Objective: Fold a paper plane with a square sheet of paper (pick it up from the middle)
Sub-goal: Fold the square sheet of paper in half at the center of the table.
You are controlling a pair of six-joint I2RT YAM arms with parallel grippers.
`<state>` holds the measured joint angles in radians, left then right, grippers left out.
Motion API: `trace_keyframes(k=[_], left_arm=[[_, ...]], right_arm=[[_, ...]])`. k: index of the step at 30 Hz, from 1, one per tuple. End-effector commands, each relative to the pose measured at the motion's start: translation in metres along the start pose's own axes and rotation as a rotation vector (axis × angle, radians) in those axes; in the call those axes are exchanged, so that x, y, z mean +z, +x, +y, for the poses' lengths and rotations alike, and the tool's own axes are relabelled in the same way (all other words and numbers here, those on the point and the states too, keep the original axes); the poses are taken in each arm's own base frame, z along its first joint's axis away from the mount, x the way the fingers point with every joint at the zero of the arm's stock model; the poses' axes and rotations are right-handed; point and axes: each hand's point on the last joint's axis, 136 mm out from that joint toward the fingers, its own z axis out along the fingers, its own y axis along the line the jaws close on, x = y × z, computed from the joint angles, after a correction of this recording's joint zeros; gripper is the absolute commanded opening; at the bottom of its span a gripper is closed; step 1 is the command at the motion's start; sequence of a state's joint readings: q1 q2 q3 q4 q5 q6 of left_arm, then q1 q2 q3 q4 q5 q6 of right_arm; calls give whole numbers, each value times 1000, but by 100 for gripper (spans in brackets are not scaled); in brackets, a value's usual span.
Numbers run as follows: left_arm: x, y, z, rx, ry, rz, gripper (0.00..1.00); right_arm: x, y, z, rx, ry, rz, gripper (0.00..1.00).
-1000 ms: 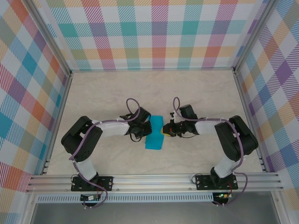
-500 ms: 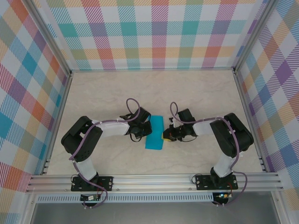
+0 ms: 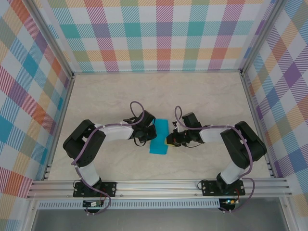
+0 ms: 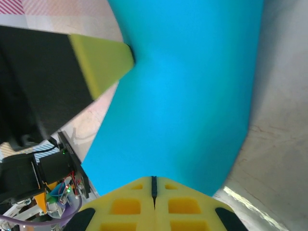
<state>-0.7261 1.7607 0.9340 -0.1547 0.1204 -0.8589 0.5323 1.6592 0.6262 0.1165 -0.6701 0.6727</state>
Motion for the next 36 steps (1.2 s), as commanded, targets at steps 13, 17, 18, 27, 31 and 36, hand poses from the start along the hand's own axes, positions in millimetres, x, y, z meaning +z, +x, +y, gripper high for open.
trace_keyframes(k=[13,17,18,27,31,36], left_arm=[[13,22,32,9,-111,57,0],[12,22,32,13,-113,55,0],[13,22,32,13,-113,56,0],[12,22,32,12,-112,54,0],[12,22,32,12,-115,54,0],[12,22,32,12,-114,53,0]], right_arm=[[-5,14,6,-28,-20,12,7],[-3,22,12,-49,-30,26,6],[-1,24,10,-49,-25,30,6],[14,39,-25,-24,75,71,6],[9,39,-16,-39,62,68,6],[-5,39,9,-92,-4,41,6]])
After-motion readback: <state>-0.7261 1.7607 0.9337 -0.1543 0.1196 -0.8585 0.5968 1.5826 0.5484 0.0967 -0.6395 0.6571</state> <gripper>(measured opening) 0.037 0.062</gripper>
